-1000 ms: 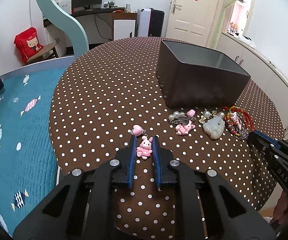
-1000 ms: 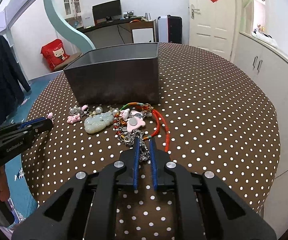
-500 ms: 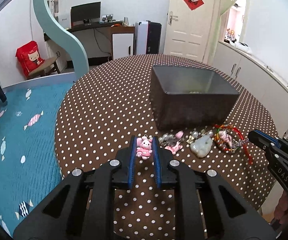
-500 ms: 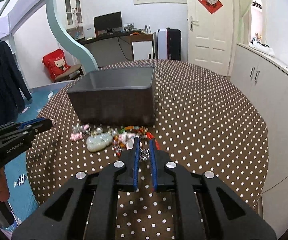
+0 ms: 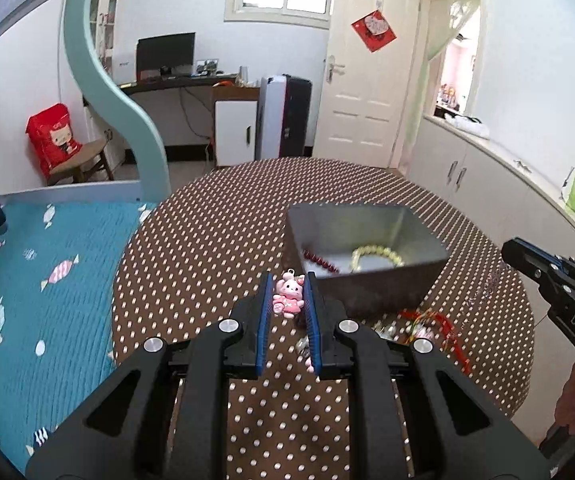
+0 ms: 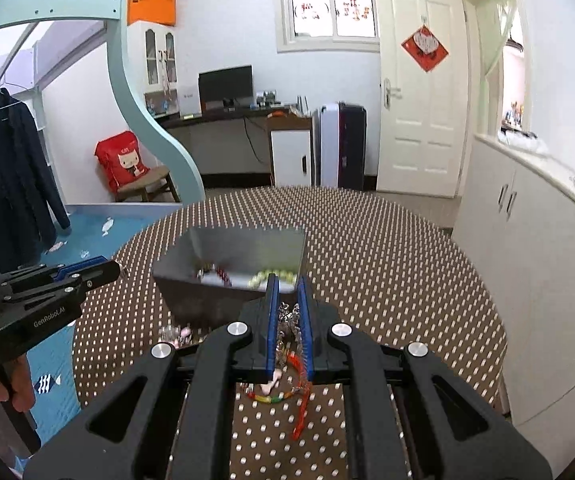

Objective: Organize jewelry
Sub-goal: 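Carry both held charms over the grey box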

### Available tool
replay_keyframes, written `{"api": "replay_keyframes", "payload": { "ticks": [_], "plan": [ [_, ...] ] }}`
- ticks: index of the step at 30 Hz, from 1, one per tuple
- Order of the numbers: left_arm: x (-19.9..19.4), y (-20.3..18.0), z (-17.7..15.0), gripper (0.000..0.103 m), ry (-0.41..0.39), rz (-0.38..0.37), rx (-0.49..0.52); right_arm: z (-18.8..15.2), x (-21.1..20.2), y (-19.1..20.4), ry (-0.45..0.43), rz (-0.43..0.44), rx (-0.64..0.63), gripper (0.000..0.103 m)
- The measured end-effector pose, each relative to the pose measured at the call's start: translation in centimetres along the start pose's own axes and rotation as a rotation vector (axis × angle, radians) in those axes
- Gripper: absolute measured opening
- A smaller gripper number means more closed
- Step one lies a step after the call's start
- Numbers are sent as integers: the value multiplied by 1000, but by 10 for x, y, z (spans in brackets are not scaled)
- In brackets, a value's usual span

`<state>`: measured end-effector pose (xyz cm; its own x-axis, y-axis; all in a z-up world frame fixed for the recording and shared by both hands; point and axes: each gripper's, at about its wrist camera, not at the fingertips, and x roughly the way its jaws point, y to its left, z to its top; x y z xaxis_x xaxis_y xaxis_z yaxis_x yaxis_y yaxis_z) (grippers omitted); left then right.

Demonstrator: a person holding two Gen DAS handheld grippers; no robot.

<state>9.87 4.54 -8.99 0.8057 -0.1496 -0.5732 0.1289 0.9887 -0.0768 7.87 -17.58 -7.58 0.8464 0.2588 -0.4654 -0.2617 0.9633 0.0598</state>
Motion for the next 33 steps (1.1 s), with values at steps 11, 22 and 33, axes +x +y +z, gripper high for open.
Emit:
{"api": "replay_keyframes", "payload": {
  "ticks": [11,22,33],
  "plan": [
    [0,-23,46,15,-92,-68,32,45,8,2,-92,20,-27,9],
    [27,-33,65,16,-73,-136,34,62,35,2,-83,91,-24,9],
    [69,-29,54,16,16,-159,-12,64,62,3,-6,139,-10,9]
  ]
}}
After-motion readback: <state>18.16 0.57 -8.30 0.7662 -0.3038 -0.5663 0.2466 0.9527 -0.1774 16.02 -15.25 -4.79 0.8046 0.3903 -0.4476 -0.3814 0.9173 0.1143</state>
